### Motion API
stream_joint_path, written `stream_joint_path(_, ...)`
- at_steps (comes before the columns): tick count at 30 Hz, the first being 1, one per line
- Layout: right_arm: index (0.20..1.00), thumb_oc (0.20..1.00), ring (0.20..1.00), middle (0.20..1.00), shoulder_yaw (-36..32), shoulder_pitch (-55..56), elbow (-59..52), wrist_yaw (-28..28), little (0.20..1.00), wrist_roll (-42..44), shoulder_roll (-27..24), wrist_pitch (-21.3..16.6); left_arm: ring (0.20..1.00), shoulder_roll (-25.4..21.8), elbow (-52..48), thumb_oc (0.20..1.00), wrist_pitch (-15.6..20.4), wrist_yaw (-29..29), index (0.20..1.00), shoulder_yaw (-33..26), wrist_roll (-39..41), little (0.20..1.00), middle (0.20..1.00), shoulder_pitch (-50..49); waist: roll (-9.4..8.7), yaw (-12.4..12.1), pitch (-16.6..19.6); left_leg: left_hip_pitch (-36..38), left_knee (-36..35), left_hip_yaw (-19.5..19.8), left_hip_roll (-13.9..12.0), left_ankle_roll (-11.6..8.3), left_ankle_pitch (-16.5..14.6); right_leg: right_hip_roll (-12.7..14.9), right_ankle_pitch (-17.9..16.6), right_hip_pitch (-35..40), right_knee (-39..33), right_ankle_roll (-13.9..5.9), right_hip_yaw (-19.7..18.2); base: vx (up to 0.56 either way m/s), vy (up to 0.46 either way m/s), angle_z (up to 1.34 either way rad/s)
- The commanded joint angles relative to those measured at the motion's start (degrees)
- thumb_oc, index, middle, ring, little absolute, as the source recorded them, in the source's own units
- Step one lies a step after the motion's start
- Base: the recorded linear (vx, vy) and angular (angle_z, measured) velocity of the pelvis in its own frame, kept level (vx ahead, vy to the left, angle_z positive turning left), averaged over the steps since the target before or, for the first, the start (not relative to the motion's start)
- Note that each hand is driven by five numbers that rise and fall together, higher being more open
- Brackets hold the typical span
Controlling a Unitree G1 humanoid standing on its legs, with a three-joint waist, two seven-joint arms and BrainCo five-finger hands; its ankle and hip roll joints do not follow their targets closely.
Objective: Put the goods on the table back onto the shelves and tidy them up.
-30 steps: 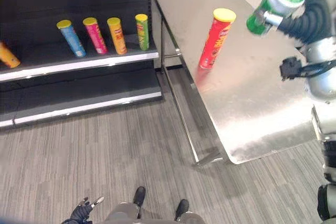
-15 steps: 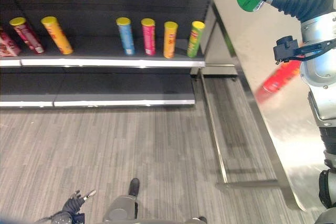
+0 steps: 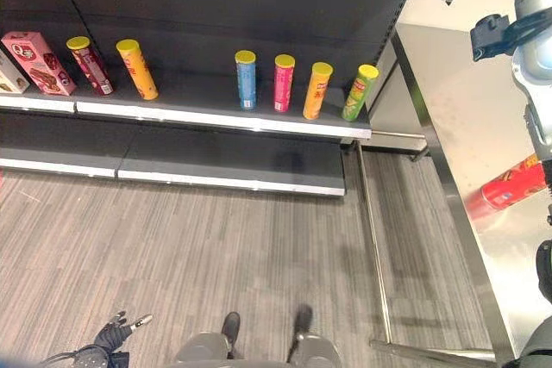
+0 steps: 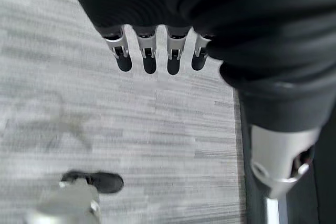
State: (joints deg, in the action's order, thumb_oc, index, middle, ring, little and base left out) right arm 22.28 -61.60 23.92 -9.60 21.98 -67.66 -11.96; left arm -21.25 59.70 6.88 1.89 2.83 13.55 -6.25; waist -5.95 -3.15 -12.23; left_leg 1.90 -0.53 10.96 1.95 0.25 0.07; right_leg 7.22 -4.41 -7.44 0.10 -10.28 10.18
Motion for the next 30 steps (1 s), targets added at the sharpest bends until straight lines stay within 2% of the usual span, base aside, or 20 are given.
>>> stream_joint_path(1,0.2,0.2,0.2,0.2,4.99,-11.75,1.97,-1.33,0.2,3.37,-4.74,-2.06,1.0,-3.55,-0.99,1.0,1.08,0.32,1.0,0.51,0.92,1.0,1.0,-0.95,-0.52,-1.99,-0.08,2.66,2.79,2.04,4.2,-1.33,-7.51,-3.94,-3.85,-5.86,-2.33,-1.12,3.68,0.31,-0.007,-0.04)
stream_joint_path(4,0.2,0.2,0.2,0.2,5.94,-12.96,2.63,-0.97,0.2,3.91,-4.99,-2.05,1.0,-3.57,-0.61,1.0,1.11,0.33,1.0,0.46,0.91,1.0,1.0,-0.68,-1.1,-1.68,0.02,3.67,3.59,2.9,4.34,-1.65,-8.91,-3.57,-4.19,-5.44,-2.55,-0.97,5.59,0.32,-0.031,0.33)
stream_joint_path(5,0.2,0.2,0.2,0.2,5.48,-12.25,2.54,-0.5,0.2,4.49,-5.29,-2.01,1.0,-3.56,-0.47,1.0,1.09,0.08,1.0,0.97,0.49,1.0,1.0,-0.72,-1.77,-1.42,1.43,5.95,3.39,3.15,3.44,-2.01,-11.33,-3.51,-3.38,-3.57,-3.2,0.52,6.18,0.43,-0.062,0.32)
stream_joint_path(7,0.2,0.2,0.2,0.2,5.35,-11.94,1.75,-0.31,0.2,4.54,-4.99,-2.06,1.0,-3.47,-0.04,1.0,1.06,0.28,1.0,0.67,0.35,1.0,1.0,-1.52,-1.28,-1.44,3.15,8.4,3.92,3.07,0.83,-3.2,-13.87,-4.24,-2.46,-2.08,-2.62,1.14,7.11,0.61,-0.117,0.43)
stream_joint_path(8,0.2,0.2,0.2,0.2,5.22,-11.23,0.57,0.18,0.2,4.71,-4.71,-2.11,1.0,-3.42,-0.52,1.0,0.99,0.45,1.0,0.4,0.59,1.0,1.0,-2.05,-1.47,-1.06,4.45,8.77,6.74,2.63,-1.16,-4.81,-12.21,-4.14,-1.8,-0.44,-2.44,1.41,8.53,0.48,-0.107,0.34)
stream_joint_path(9,0.2,0.2,0.2,0.2,5.1,-11.08,0.51,0.17,0.2,4.7,-4.69,-2.09,1.0,-3.45,-0.56,1.0,0.98,0.45,1.0,0.39,0.59,1.0,1.0,-2.12,-1.45,-0.99,4.49,8.73,6.86,2.7,-1.21,-4.83,-12.3,-4.18,-1.78,-0.4,-2.46,1.41,8.62,0.45,-0.114,0.27)
stream_joint_path(10,0.2,0.2,0.2,0.2,5.58,-11.49,0.31,0.56,0.2,4.78,-4.38,-2.18,1.0,-3.65,-0.78,1.0,1.01,0.29,1.0,0.27,0.84,1.0,1.0,-2.66,-1.1,-1.34,5.08,8.97,9.77,1.48,-3.3,-6.56,-11.03,-5.04,-1.02,1.14,-2.41,1.74,9.35,0.27,-0.08,0.31)
stream_joint_path(11,0.2,0.2,0.2,0.2,6.26,-11.89,0.36,0.74,0.2,4.68,-4.37,-2.23,1.0,-3.69,-1.42,1.0,0.95,0.13,1.0,0.27,1.15,1.0,1.0,-3.03,-1.35,-1.2,5.25,7.69,13.58,0.25,-4.19,-8.09,-8.67,-5.0,-0.36,2.41,-2.61,2.07,9.93,0.37,-0.1,0.32)
stream_joint_path(12,0.2,0.2,0.2,0.2,7.5,-13.14,0.41,0.77,0.2,4.32,-4.15,-2.01,1.0,-3.94,-2.65,1.0,0.97,-0.01,1.0,0.13,1.71,1.0,1.0,-3.43,-1.48,-1.92,4.76,5.35,20.64,-0.85,-5.07,-9.47,-6.16,-5.59,0.61,3.97,-2.72,2.74,9.85,0.26,-0.061,0.36)
stream_joint_path(14,0.2,0.2,0.2,0.2,9.65,-15.81,0.93,0.64,0.2,4.2,-3.08,-2.13,1.0,-3.78,-3.16,1.0,0.75,0.2,1.0,-0.12,2.2,1.0,1.0,-3.33,-2.34,-3.22,2.92,-0.32,33.16,-1.09,-4.17,-9.69,-2.15,-5.97,1.92,6.4,-3.28,4.38,8.72,0.18,-0.041,0.17)
stream_joint_path(15,0.2,0.2,0.2,0.2,10.45,-16.72,1.59,0.57,0.2,4.08,-2.66,-1.97,1.0,-3.78,-2.9,1.0,0.69,0.39,1.0,-0.22,2.19,1.0,1.0,-2.98,-2.5,-4.18,2.0,-2.55,38.52,-1.55,-4.43,-9.18,-1.0,-6.55,2.65,7.62,-3.5,5.19,7.96,0.16,-0.042,-0.21)
stream_joint_path(16,0.2,0.2,0.2,0.2,11.19,-17.17,3.19,0.57,0.2,4.18,-2.19,-1.7,1.0,-3.83,-2.36,1.0,0.48,0.57,1.0,-0.19,1.77,1.0,1.0,-2.82,-2.88,-4.78,1.27,-4.79,41.9,-2.82,-4.87,-7.99,-1.09,-6.42,3.36,8.57,-3.85,5.56,7.54,0.18,-0.043,-0.32)
stream_joint_path(17,0.2,0.2,0.2,0.2,12.81,-18.42,4.39,1.04,0.2,3.96,-2.1,-1.21,1.0,-3.82,-2.38,1.0,0.45,0.4,1.0,-0.06,1.96,1.0,1.0,-2.93,-3.61,-4.99,0.83,-6.7,41.73,-4.03,-5.41,-7.2,-0.69,-5.8,3.84,9.05,-3.83,5.59,7.26,0.21,-0.012,-0.27)
stream_joint_path(19,0.2,0.2,0.2,0.2,15.84,-21.3,6.93,1.65,0.2,4.58,-2.51,-0.33,1.0,-3.77,-2.24,1.0,0.5,0.13,1.0,0.03,2.4,1.0,1.0,-3.12,-3.88,-5.9,0.09,-9.27,36.91,-6.87,-7.92,-6.18,-4.27,-5.25,5.1,11.06,-4.31,5.33,6.71,0.26,0.052,0.03)
stream_joint_path(20,0.2,0.2,0.2,0.2,16.57,-22.02,7.07,1.89,0.2,4.86,-2.71,-0.08,1.0,-3.6,-2.08,1.0,0.34,-0.06,1.0,0.12,2.4,1.0,1.0,-3.35,-4.24,-5.91,0.13,-9.58,31.64,-8.43,-8.29,-5.97,-5.6,-4.42,5.41,11.44,-4.36,4.92,6.28,0.36,0.192,0.18)
stream_joint_path(21,0.2,0.2,0.2,0.2,16.58,-22.03,7.28,1.99,0.2,4.99,-3.3,-0.13,1.0,-3.8,-1.55,1.0,0.29,-0.27,1.0,0.64,1.48,1.0,1.0,-3.59,-3.53,-6.25,0.3,-12.07,19.61,-9.9,-9.27,-7.15,-5.14,-3.77,6.67,12.62,-4.68,4.2,6.11,0.26,0.173,0.12)
stream_joint_path(27,0.2,0.2,0.2,0.2,16.45,-21.91,7.25,1.99,0.2,4.98,-3.33,-0.13,1.0,-3.85,-1.54,1.0,0.3,-0.26,1.0,0.65,1.48,1.0,1.0,-3.58,-3.86,-6.11,0.47,-11.97,18.8,-9.92,-8.95,-7.1,-4.51,-3.46,6.62,12.4,-4.69,4.16,6.23,0.1,0.084,-0.03)
stream_joint_path(28,0.2,0.2,0.2,0.2,15.32,-20.52,8.16,1.61,0.2,3.68,-3.63,-0.22,1.0,-4.45,-0.64,1.0,0.45,0.32,1.0,1.22,0.64,1.0,1.0,-3.96,-1.84,-9.06,0.98,-16.83,0.91,-6.16,-6.13,-8.68,4.34,-4.17,9.41,16.45,-5.05,3.9,4.29,0.48,0.46,0.26)
stream_joint_path(29,0.2,0.2,0.2,0.2,15.55,-20.93,8.74,1.57,0.2,3.63,-3.59,-0.09,1.0,-4.38,-0.34,1.0,0.5,0.42,1.0,1.51,0.64,1.0,1.0,-3.76,-1.73,-9.16,1.32,-16.96,-0.13,-5.07,-5.63,-8.98,4.99,-4.16,9.51,16.77,-4.94,3.58,3.84,0.82,0.845,-0.05)
stream_joint_path(30,0.2,0.2,0.2,0.2,14.33,-19.5,9.41,1.68,0.2,3.06,-1.85,0.29,1.0,-3.07,0.88,1.0,1.08,1.02,1.0,1.47,0.8,1.0,1.0,-3.84,-0.47,-9.1,3.39,-15.25,1.19,-3.16,-4.73,-8.31,5.37,-1.3,9.72,18.61,-3.31,1.14,2.25,0.52,0.591,-0.58)
